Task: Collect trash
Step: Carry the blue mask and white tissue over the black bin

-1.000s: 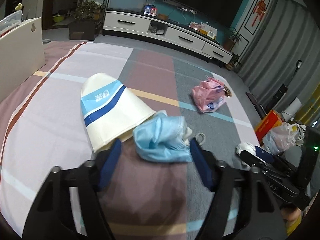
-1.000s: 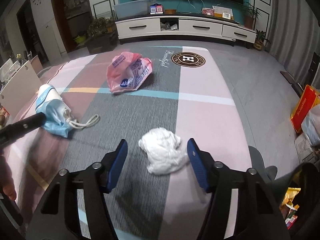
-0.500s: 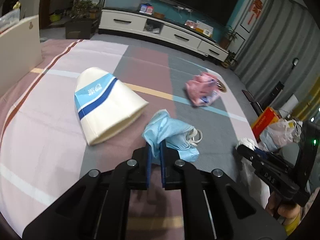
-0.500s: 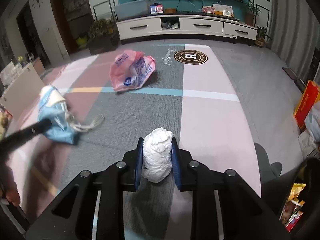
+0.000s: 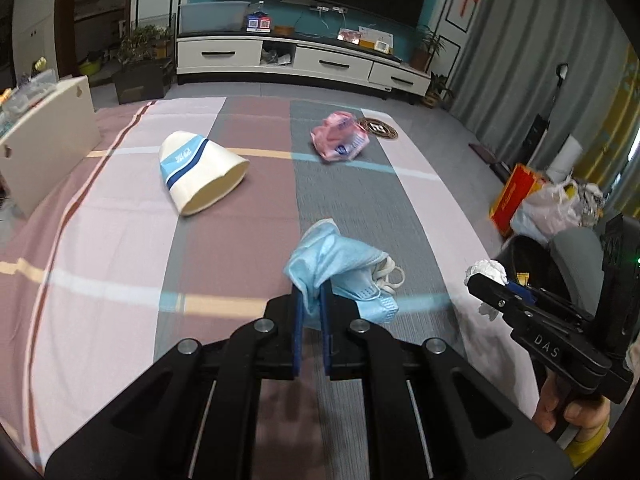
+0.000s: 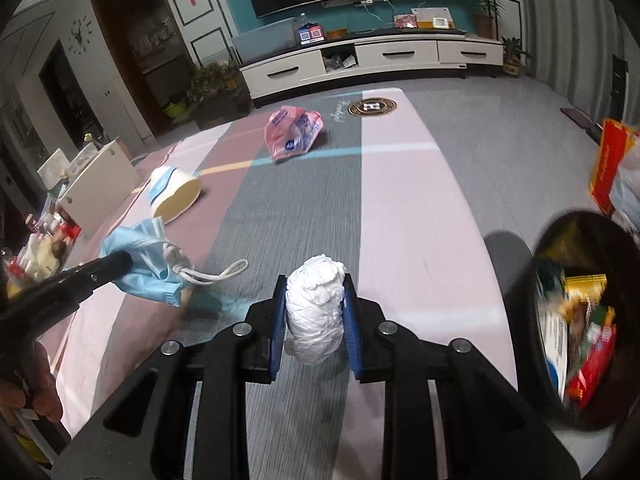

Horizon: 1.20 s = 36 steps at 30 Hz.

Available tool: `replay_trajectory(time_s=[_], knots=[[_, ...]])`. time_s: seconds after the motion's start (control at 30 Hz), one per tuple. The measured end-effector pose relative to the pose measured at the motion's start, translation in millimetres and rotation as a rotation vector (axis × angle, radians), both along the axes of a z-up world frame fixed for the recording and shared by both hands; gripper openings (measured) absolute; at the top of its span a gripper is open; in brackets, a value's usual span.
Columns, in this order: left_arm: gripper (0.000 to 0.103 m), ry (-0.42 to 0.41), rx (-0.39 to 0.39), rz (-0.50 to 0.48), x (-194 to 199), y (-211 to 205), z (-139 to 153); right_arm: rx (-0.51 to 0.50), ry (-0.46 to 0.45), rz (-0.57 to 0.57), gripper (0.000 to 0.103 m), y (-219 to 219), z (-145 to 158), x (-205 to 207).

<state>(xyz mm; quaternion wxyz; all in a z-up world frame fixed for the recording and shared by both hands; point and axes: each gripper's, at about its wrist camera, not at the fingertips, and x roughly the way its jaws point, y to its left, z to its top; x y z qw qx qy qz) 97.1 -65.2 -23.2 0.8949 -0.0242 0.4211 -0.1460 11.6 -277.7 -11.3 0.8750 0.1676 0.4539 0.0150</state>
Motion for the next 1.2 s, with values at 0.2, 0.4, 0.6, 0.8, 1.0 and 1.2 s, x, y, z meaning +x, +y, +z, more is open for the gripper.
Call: replay_trajectory(time_s=[0.2, 0.4, 0.6, 0.8, 1.0, 1.2], knots=[[0.009, -0.001, 0.009, -0.003, -40, -1, 11, -0.001, -0.008, -0.011, 0.027, 8, 13, -35], [0.009, -0.025, 0.009, -0.002, -70, 1, 26, 0.016, -0.031, -0.040, 0.027, 1, 28, -66], [0.009, -0.048, 0.008, -0.023, -90, -7, 41, 0.016, -0.065, -0.079, 0.027, -11, 45, -92], [0.009, -0.078, 0.020, -0.061, -104, -24, 53, 0.022, -0.098, -0.110, 0.027, -22, 57, -108], [0.009, -0.097, 0.038, -0.109, -110, -47, 62, 0.033, -0.126, -0.151, 0.027, -40, 66, -121], [0.009, -0.107, 0.056, -0.169, -110, -76, 65, 0.041, -0.135, -0.202, 0.027, -61, 65, -134]])
